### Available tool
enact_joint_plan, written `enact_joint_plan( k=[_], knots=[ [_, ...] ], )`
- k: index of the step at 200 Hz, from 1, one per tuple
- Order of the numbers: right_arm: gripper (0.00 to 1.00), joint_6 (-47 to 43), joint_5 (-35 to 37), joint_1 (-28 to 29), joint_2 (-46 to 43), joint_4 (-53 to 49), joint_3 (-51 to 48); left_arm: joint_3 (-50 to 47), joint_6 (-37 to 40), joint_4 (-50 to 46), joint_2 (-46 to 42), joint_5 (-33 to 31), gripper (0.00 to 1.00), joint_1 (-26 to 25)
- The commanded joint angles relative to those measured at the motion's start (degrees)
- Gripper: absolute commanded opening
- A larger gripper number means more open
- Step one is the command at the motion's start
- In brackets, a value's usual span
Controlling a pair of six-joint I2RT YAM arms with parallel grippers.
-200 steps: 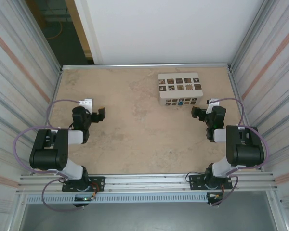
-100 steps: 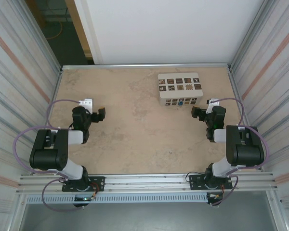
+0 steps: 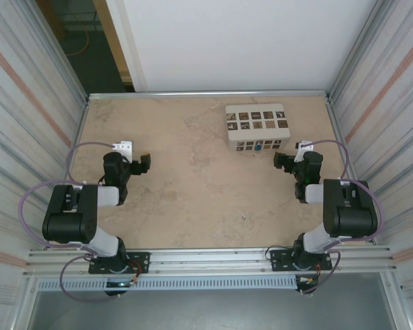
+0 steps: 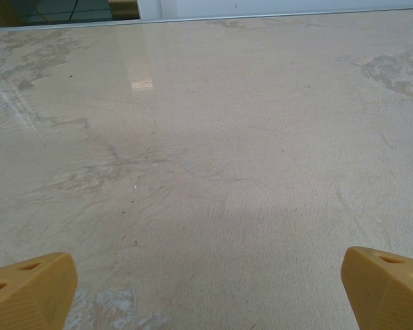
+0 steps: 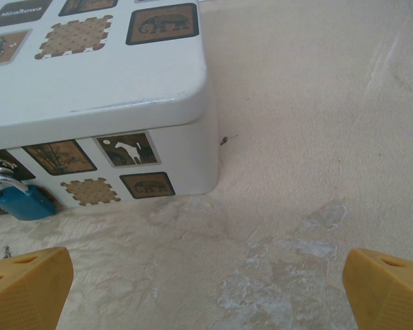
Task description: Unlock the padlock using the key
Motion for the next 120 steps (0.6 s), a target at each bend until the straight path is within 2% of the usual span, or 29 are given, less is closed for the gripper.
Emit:
enact_joint_plan(
  k=[1, 29, 83, 95, 120],
  knots=[
    [0.99, 0.21, 2.27, 0.17, 0.09, 0.01, 1.01, 0.03, 0.82, 0.86, -0.38, -0.49, 0.99, 0.19],
    [0.99, 1.00, 4.39, 0.25, -2.31, -4.18, 2.36, -1.34, 1.03, 1.29, -3.48, -0.20, 0.99, 0.03],
    [0.99, 2.29, 5.77, 0.27, -12.09, -15.30, 4.23, 0.49, 0.96, -10.02, -15.29, -6.54, 0.99, -2.12],
    [0.99, 3.85, 5.25, -0.05, -14.55, -18.36, 4.97, 2.19, -2.46, -12.99, -17.85, -6.93, 0.99, -2.36],
    [0.99, 8.37, 3.65, -0.57, -18.89, -25.96, 7.43, 10.19, -13.33, -26.45, -19.60, -5.89, 0.99, -2.29]
  ],
)
